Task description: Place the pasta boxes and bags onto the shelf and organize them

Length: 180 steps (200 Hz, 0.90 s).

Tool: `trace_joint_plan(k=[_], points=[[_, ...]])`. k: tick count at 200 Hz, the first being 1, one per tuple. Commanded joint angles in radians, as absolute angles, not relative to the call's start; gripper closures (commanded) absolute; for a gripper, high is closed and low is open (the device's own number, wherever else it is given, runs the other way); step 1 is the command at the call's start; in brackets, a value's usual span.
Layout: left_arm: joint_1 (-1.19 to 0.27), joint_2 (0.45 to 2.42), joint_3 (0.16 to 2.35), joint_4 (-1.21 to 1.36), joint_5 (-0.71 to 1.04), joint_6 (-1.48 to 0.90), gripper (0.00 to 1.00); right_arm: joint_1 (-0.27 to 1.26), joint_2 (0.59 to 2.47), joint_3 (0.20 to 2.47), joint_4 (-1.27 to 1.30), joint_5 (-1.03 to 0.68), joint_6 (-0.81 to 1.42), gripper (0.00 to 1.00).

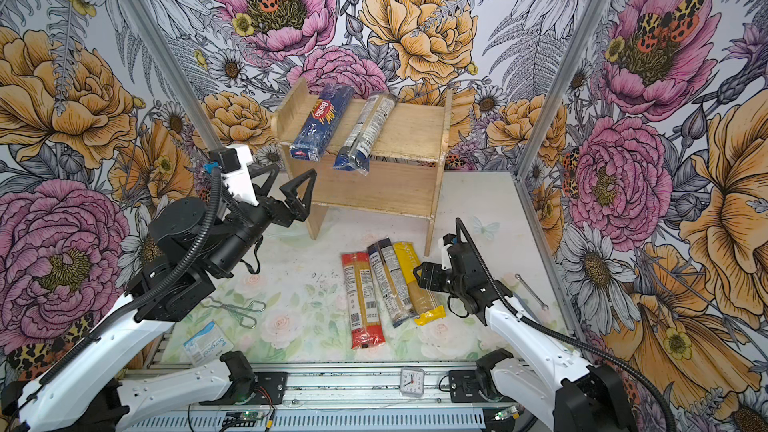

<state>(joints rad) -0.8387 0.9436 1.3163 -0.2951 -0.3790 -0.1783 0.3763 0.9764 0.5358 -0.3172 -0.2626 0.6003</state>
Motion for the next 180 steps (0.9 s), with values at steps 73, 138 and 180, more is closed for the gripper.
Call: trace_joint_plan(k=[73,138,180], points=[[-0.822,0.856,0.994,-0.224,-0.312,-0.114,0.01,0.452,0.953,0.549,-0.295,-0.214,0.587,0.22],[-0.818,0.740,0.803,-0.204,-0.264,-0.177,0.01,0.530,1.027,0.531,-0.267,-0.173,0.571,0.22],[-0.816,0.745,0.746,-0.226,-0.256,-0.224,0.01,0.630,1.122,0.536,-0.245,-0.086,0.544,0.22]])
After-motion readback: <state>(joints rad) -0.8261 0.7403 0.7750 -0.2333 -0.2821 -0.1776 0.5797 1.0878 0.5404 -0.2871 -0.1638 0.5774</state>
